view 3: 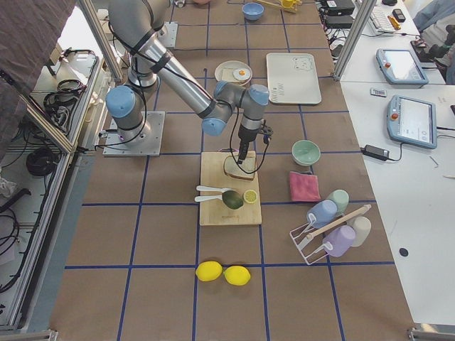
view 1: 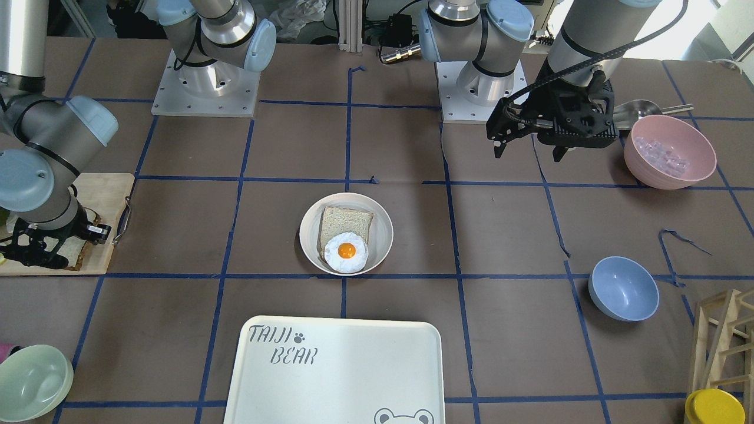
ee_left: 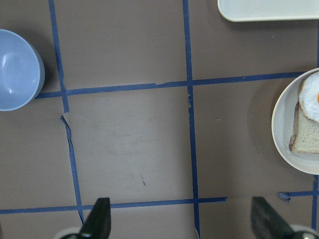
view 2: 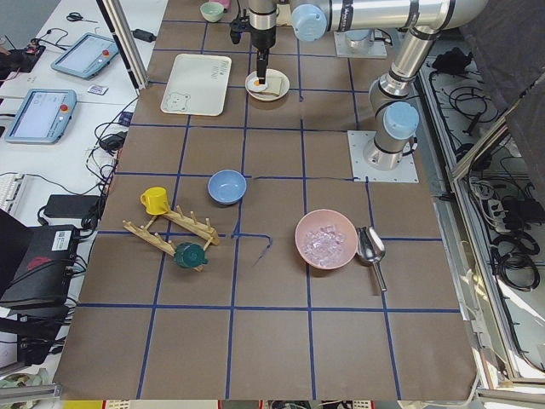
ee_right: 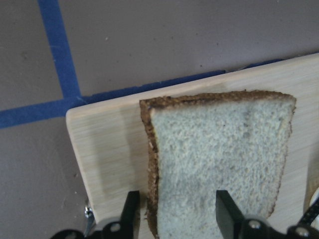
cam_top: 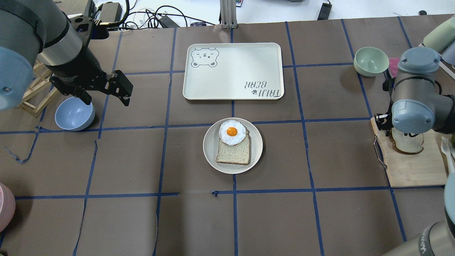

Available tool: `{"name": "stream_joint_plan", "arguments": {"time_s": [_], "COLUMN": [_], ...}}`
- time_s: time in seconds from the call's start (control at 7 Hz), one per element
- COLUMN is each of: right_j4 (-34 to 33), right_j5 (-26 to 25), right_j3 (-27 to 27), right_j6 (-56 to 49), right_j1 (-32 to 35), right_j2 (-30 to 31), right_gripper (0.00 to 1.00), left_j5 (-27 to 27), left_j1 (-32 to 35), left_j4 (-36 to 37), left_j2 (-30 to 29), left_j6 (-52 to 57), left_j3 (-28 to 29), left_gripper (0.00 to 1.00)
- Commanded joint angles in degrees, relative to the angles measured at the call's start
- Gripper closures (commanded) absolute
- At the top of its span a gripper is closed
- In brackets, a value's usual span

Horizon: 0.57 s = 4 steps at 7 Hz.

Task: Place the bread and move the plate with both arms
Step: 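Close the right gripper on the bread slice and lift it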

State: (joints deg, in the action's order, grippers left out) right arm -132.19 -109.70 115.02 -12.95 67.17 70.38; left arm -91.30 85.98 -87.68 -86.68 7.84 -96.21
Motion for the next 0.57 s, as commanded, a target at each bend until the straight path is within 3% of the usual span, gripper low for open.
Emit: {"name": "stream_joint_plan", "arguments": {"time_s": [0.0,0.14,0.43], "right_j4": [0.27,0.88,0.53], "right_j5": [0.28,0.28,-0.16], "right_j3": [0.03,0.12,0.03], "right_j6": [0.9,1.26,3.63], "right_j1": [-0.02,-0.02,0.07], "right_j2": [0.11,0.19,0.89], "right_gripper": [0.94,1.0,1.0], "left_j5": [-0.02,-0.11,-0.11], "left_j1": [-0.02,-0.02,-0.11], "left_j4": [0.23,-0.2,-0.12], "left_j2": [-0.15,-0.07,-0.15], "left_j6": [0.07,0.07,0.51], "left_j3": [-0.21,-0.21,-0.21], "left_gripper": [0.0,0.0,0.0]}}
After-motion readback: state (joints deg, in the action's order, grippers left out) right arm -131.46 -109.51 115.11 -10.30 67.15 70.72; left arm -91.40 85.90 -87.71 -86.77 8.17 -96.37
